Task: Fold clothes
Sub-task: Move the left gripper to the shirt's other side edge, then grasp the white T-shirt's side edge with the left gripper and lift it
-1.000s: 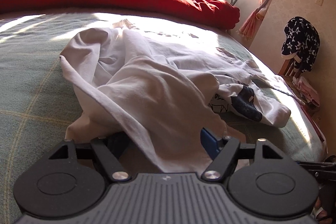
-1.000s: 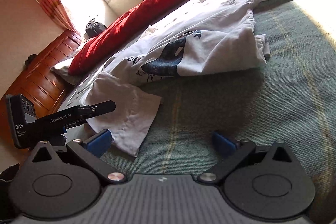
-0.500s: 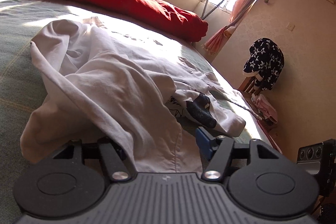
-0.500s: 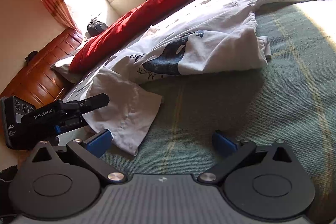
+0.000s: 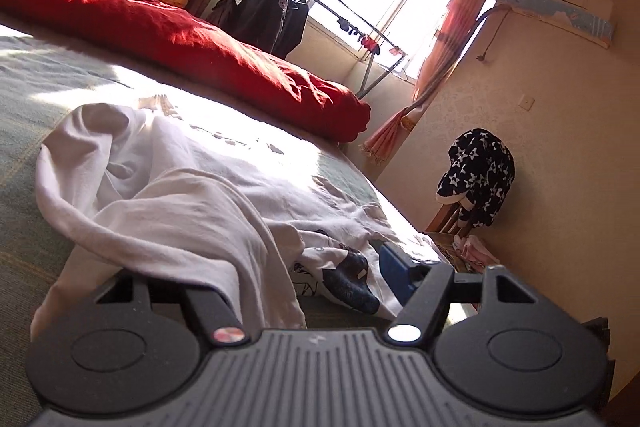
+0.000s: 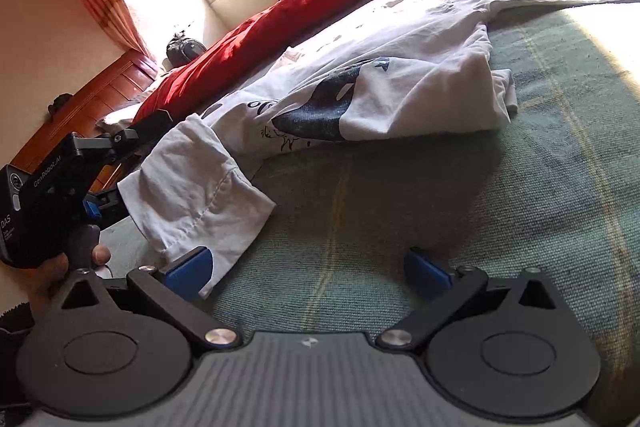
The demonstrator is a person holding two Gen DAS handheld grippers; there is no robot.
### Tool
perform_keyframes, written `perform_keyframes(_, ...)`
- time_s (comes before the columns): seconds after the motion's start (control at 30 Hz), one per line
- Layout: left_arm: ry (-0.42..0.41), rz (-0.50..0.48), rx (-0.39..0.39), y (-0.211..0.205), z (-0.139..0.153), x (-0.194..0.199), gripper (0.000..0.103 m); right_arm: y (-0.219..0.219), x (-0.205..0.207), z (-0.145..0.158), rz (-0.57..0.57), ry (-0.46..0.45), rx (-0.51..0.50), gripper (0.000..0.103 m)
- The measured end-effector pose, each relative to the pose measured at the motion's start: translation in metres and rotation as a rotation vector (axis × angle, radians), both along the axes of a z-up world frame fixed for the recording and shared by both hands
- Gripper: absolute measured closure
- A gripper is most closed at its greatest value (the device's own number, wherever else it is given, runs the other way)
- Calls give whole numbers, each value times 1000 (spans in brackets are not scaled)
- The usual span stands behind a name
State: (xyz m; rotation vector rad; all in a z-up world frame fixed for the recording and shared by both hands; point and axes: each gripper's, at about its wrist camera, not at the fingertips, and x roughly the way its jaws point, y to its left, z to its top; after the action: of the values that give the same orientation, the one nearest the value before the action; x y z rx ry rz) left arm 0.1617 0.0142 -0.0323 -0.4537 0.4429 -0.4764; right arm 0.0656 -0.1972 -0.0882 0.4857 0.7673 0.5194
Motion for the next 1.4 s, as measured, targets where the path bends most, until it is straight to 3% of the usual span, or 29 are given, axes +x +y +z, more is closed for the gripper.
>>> perform_keyframes(0.17, -20, 105, 74, 36, 18, -3, 35, 0, -1, 0, 0, -1, -1, 0)
perform_keyframes(0.3, 4, 178, 215, 61, 24, -3, 48, 1, -1, 1, -1, 1, -8, 0)
perform_keyframes(0.53, -25, 330, 312, 102, 34, -4, 54, 6, 2, 10, -16, 37, -39, 0)
perform_keyframes(0.77, -51, 444, 466, 135, 45, 7, 55, 20, -2, 33, -20, 17, -195, 0)
perform_keyframes(0.93, -46, 452, 623, 165, 49, 30, 55, 29, -1, 48, -36, -6, -279, 0)
perform_keyframes(1.07, 9, 456, 745, 195, 43, 60, 55, 36, 3, 58, -46, -16, -301, 0)
perform_keyframes(1.17, 64, 419, 771, 219, 36, 80, 57, 41, 8, 63, -65, -21, -326, 0)
perform_keyframes(1.27, 68, 338, 775, 238, 30, 92, 57, 45, 13, 65, -70, -14, -346, 0)
perform_keyframes(1.4, 66, 348, 740, 267, 39, 105, 64, 50, 21, 63, -97, -1, -375, 0)
